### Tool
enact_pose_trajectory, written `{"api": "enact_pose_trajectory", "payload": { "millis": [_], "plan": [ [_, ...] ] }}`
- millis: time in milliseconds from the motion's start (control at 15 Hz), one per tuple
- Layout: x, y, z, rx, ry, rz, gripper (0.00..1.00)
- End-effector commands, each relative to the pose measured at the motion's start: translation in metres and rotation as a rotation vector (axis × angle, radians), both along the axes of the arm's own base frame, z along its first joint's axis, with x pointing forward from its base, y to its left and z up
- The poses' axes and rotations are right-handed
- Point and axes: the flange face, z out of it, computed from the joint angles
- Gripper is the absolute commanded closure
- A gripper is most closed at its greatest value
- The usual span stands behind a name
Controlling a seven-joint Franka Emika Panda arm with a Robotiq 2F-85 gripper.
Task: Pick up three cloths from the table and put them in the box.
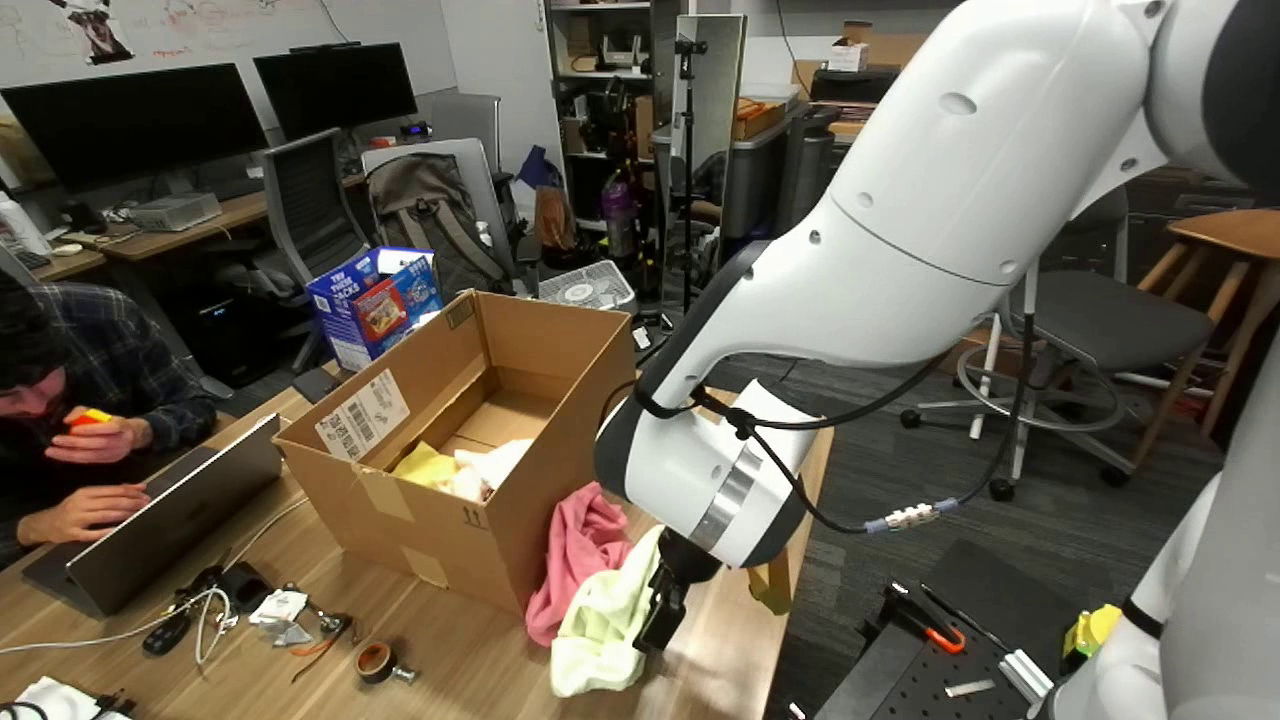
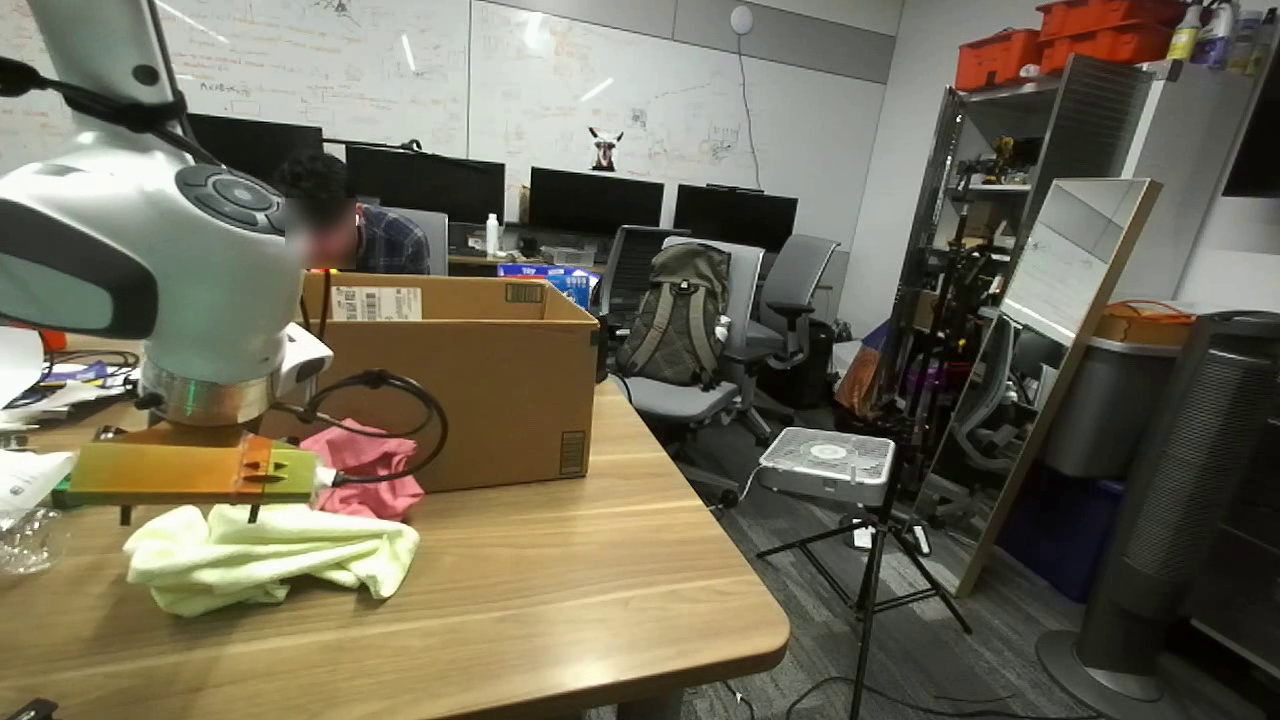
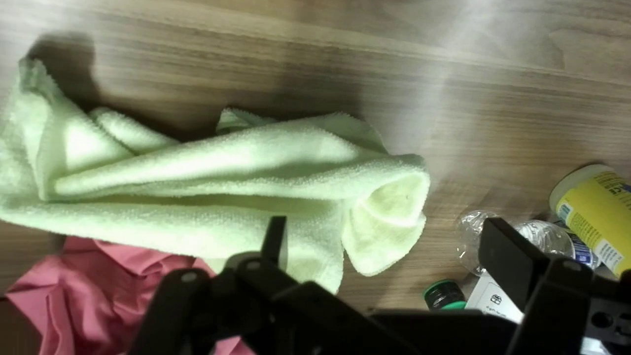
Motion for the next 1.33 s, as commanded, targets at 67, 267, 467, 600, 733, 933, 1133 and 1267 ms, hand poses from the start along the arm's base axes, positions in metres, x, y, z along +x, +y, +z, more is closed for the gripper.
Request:
{"api": "enact_pose_trajectory", "payload": {
  "millis": [67, 267, 467, 600, 733, 933, 1133, 1267],
  "plan": [
    [0.005, 0.017, 0.01, -0.058, -0.109, 0.029, 0.0],
    [0.004, 0.023, 0.013, -0.081, -0.151, 0.044, 0.0],
    [0.004, 0.025, 0.012, -0.101, -0.176, 0.053, 0.0],
    [0.005, 0.025, 0.009, -0.108, -0.189, 0.057, 0.0],
    [0.007, 0.024, 0.003, -0.114, -0.197, 0.058, 0.0],
    [0.01, 0.021, -0.009, -0.13, -0.211, 0.058, 0.0],
    [0.011, 0.018, -0.026, -0.157, -0.222, 0.06, 0.0],
    [0.009, 0.017, -0.038, -0.173, -0.225, 0.06, 0.0]
  ]
}}
